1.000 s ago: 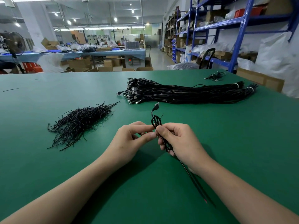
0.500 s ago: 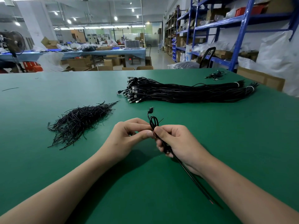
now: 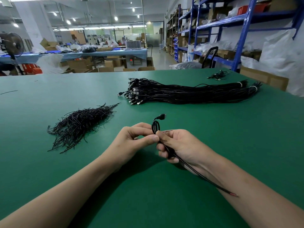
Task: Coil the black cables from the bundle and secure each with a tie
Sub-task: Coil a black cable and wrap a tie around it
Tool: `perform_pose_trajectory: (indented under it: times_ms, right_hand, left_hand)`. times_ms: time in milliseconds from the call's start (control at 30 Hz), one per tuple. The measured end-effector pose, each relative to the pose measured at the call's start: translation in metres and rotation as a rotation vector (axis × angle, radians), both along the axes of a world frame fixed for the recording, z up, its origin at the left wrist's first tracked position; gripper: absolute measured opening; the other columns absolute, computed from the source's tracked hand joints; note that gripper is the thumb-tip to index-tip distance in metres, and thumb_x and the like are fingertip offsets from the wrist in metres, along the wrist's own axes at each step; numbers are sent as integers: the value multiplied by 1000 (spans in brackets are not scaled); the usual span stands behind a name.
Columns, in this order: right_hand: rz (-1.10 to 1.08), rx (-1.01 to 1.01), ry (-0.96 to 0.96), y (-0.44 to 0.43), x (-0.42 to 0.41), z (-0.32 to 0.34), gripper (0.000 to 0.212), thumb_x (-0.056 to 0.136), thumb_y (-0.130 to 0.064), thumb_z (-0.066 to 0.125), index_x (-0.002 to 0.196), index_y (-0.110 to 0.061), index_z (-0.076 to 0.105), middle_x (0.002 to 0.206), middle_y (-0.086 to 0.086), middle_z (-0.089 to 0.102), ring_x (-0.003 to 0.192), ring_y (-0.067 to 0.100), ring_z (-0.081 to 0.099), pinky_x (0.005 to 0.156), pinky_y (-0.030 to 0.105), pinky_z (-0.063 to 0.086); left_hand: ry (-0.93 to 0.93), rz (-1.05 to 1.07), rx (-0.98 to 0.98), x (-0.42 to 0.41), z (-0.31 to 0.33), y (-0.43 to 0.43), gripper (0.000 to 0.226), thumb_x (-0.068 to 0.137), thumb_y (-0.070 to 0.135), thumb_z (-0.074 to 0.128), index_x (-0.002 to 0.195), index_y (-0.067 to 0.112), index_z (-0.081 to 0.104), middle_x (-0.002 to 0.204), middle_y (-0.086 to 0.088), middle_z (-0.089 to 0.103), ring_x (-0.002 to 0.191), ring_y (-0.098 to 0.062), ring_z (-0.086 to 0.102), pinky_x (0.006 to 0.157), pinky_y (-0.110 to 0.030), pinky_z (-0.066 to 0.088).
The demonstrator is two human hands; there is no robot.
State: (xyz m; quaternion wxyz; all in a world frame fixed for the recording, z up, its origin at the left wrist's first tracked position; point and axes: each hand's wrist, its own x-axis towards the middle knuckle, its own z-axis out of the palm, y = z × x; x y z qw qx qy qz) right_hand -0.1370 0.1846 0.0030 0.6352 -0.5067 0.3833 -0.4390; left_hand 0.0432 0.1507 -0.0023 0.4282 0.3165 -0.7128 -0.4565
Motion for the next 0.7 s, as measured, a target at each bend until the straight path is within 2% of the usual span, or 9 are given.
perform_pose_trajectory:
  times_ms: [67,167,300,400,433,500,600,700]
  right_hand:
    - [-56,-2,-33,-1,1,1,45,78,-38,69,104,-6,51,60,0,60,48,9,53,33,16,30]
    - [-107,-21,-55,-2,-1,3,51,76,-37,71,108,-7,45,59,1,61,47,11,53,33,17,30]
    - [-99,-8,-76,-2,2,1,47,77,-37,70,104,-9,45,60,2,60,48,11,52,33,17,30]
    - [-84,5,-117,-2,3,0,42,79,-36,69,100,-10,44,60,1,59,47,10,51,33,16,29]
    - [-84,6,-129,-2,3,0,40,79,-36,68,99,-11,43,60,1,58,47,9,51,34,16,29]
    - [-83,9,-156,-1,3,0,37,81,-36,67,96,-12,44,60,0,57,47,8,49,34,15,29]
    - [-70,8,-194,0,3,-1,31,82,-36,66,91,-14,47,62,-1,57,47,7,48,36,15,30]
    - [-51,2,-209,1,3,0,30,82,-40,67,87,-16,49,63,-1,58,49,6,49,39,15,32]
  left_hand:
    - [15,15,4,-3,0,2,19,78,25,73,84,7,80,102,-7,70,101,-17,66,98,-29,48]
    - [26,33,-1,-7,1,6,24,80,25,72,85,2,79,99,-20,67,96,-22,65,100,-40,47]
    - [44,19,28,-9,1,9,23,87,23,69,78,3,76,86,-16,63,91,-31,63,99,-46,47]
    - [60,19,40,-11,2,11,24,87,26,69,75,6,75,80,-6,64,80,-15,61,82,-22,46]
    - [60,19,37,-11,3,12,25,86,28,69,74,7,75,79,-3,64,79,-12,61,81,-18,44]
    - [63,21,27,-12,3,11,27,85,30,69,75,6,75,79,0,65,78,-8,61,79,-15,43]
    - [81,14,5,-13,4,12,26,85,28,69,74,5,75,72,11,63,67,3,56,68,-5,40]
    - [103,8,5,-15,5,13,23,84,29,70,67,15,74,70,12,62,64,4,55,63,-5,40]
